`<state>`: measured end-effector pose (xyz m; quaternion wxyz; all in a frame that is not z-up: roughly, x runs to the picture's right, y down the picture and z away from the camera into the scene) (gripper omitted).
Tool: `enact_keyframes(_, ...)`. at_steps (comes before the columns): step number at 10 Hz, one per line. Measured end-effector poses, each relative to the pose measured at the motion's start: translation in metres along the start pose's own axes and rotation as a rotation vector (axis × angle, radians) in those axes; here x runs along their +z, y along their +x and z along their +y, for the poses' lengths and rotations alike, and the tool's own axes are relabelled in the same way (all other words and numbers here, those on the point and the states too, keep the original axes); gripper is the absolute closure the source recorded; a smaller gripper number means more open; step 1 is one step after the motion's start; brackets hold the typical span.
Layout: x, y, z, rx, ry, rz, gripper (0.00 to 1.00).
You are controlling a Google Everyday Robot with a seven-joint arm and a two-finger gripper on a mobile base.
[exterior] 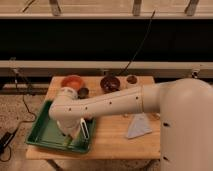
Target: Place pepper in tray
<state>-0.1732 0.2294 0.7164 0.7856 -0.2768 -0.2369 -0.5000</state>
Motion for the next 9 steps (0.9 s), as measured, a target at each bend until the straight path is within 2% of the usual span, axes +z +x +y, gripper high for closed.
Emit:
enact_keyframes(3,-0.001,0.007,-0.014,0.0,0.019,-0.001,0.22)
enact_keyframes(5,-0.004,0.013,-0.021,0.012,0.038,-0.001,0.2)
enact_keyframes(9,-0.004,0.014,-0.02,0.012,0.038,0.001,0.2)
